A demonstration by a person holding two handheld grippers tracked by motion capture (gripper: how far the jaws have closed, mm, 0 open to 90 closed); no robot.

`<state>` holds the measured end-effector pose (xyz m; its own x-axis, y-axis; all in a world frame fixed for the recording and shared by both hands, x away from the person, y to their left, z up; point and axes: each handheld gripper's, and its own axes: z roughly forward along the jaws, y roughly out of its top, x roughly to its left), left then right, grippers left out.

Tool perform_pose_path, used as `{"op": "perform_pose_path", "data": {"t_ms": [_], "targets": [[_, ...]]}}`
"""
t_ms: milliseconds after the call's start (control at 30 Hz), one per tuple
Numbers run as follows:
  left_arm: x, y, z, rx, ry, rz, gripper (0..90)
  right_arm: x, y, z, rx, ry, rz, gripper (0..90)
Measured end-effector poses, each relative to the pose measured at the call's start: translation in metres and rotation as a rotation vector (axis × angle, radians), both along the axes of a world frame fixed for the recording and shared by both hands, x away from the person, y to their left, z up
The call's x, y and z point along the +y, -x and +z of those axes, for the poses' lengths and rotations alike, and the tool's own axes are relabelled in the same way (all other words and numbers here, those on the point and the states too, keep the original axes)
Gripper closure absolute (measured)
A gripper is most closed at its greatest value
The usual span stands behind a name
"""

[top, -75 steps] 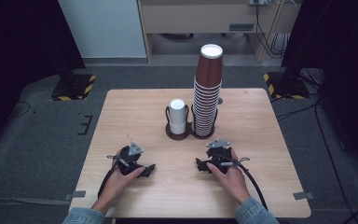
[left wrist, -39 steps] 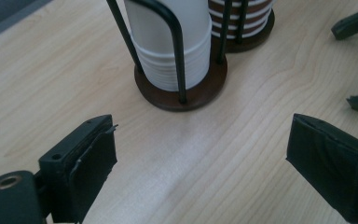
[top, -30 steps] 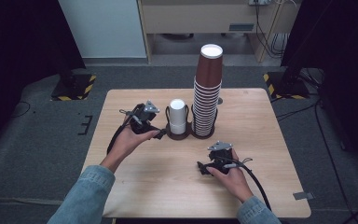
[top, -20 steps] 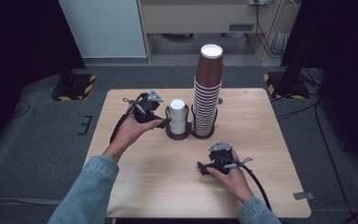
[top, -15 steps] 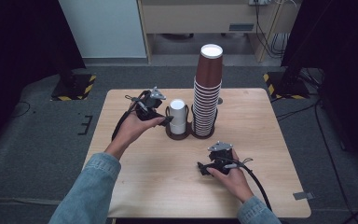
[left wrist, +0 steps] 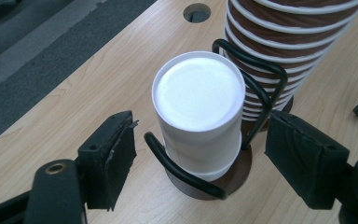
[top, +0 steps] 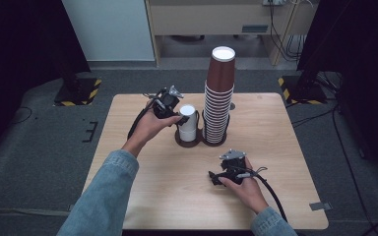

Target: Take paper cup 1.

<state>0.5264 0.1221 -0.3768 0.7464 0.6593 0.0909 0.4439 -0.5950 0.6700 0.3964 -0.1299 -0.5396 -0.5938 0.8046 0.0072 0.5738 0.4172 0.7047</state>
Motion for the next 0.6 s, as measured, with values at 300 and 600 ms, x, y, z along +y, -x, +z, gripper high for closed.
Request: {"op": "perform_pose_path", "data": {"t_ms": [300, 600], "targets": [[-0.006, -0.012, -0.006, 0.027, 0.005, -0.011, 21.1, 0.0, 0.001, 0.0, 0.002, -0.001, 0.0, 0.6], [-0.013, -0.02, -0.015, 0.047, -0.005, -0.016, 21.2, 0.0, 0.001, 0.0, -0.001, 0.0, 0.004, 0.6]]}}
